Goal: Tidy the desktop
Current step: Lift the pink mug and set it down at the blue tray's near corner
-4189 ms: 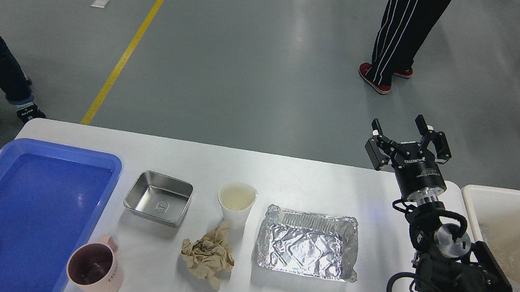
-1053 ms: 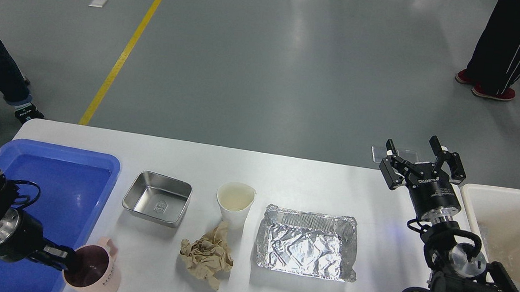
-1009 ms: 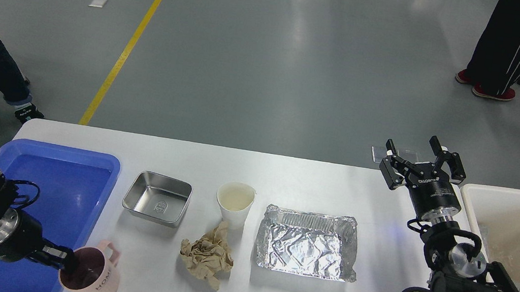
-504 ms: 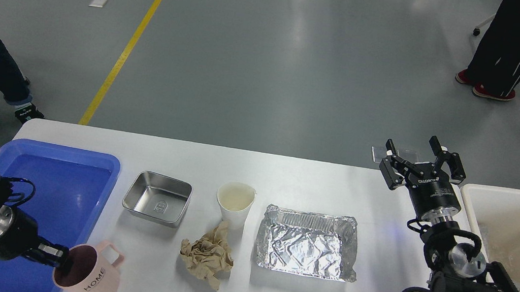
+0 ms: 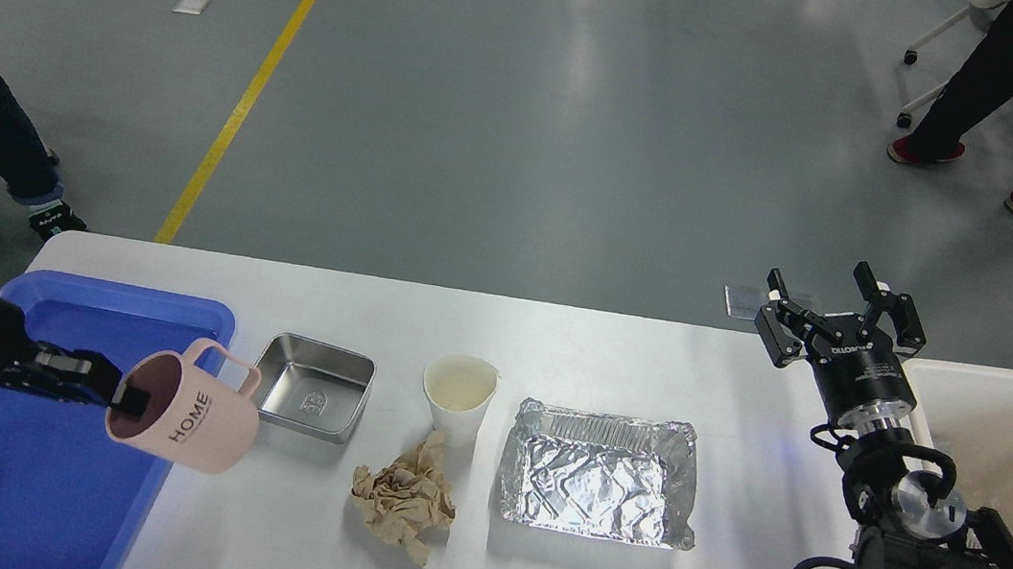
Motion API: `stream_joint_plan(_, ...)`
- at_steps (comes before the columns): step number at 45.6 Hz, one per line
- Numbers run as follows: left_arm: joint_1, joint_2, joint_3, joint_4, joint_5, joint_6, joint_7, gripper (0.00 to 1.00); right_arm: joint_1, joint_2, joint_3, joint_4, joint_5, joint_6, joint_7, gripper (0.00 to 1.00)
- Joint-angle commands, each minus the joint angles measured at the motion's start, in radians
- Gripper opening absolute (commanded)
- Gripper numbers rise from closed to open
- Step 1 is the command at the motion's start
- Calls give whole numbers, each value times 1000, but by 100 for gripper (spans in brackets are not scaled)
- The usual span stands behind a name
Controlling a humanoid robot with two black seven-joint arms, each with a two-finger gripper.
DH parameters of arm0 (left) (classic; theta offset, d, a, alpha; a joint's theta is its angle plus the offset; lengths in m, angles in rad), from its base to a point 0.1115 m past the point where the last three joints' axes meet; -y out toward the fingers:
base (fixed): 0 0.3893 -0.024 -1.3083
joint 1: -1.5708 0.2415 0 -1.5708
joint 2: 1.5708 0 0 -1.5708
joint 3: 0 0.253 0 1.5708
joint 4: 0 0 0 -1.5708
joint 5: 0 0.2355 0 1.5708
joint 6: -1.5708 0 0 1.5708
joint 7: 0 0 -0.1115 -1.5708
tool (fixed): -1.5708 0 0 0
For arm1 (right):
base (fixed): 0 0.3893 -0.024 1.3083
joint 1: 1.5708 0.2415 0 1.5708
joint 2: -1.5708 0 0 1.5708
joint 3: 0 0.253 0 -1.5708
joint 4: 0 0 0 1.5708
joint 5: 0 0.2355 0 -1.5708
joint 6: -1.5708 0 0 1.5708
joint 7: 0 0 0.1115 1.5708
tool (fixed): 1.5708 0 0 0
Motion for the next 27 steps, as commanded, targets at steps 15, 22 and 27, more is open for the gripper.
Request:
stream_joint_plan(15,22,117,-198,62,-248,-43,11,0,9,-4,-5,0,0,0,0,100)
stream_joint_plan(22,59,188,-102,43,-164,-76,28,0,9,-6,-3,0,0,0,0,100)
stream_joint_plan(27,59,240,-46,20,-56,-93,28,0,3,-23,-3,0,0,0,0,100)
